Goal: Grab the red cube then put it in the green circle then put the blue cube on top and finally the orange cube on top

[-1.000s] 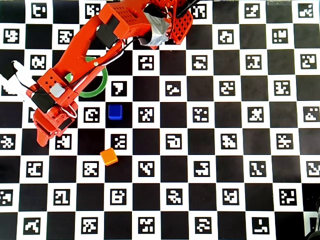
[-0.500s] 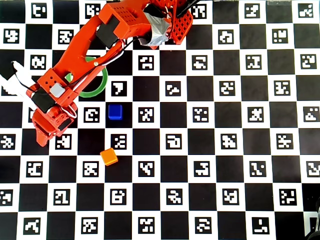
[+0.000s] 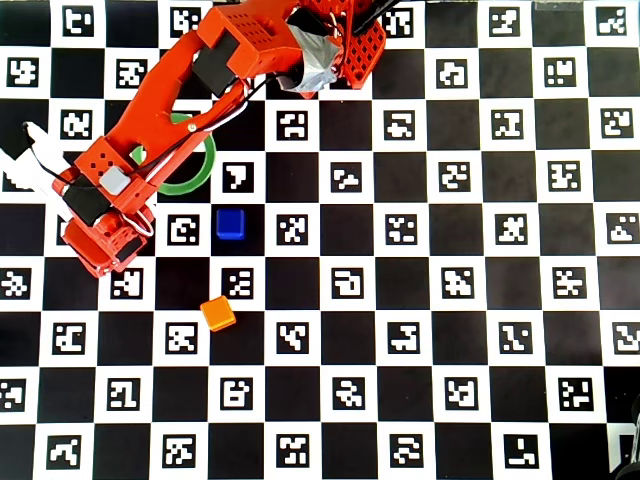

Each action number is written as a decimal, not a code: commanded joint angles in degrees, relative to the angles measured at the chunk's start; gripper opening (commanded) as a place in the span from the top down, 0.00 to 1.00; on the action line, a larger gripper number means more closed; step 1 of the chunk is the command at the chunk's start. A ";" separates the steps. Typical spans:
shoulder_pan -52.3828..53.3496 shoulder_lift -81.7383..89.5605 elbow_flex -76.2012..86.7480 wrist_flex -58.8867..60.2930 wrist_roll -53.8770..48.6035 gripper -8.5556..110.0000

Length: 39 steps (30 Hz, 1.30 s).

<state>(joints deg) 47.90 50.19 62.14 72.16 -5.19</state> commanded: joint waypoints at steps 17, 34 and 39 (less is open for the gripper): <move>0.70 13.01 1.41 2.99 -1.49 0.91; 0.44 32.96 9.23 11.34 -9.40 0.91; 0.97 40.96 15.82 13.18 -15.91 0.91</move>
<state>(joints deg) 47.90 80.07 76.64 84.46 -17.14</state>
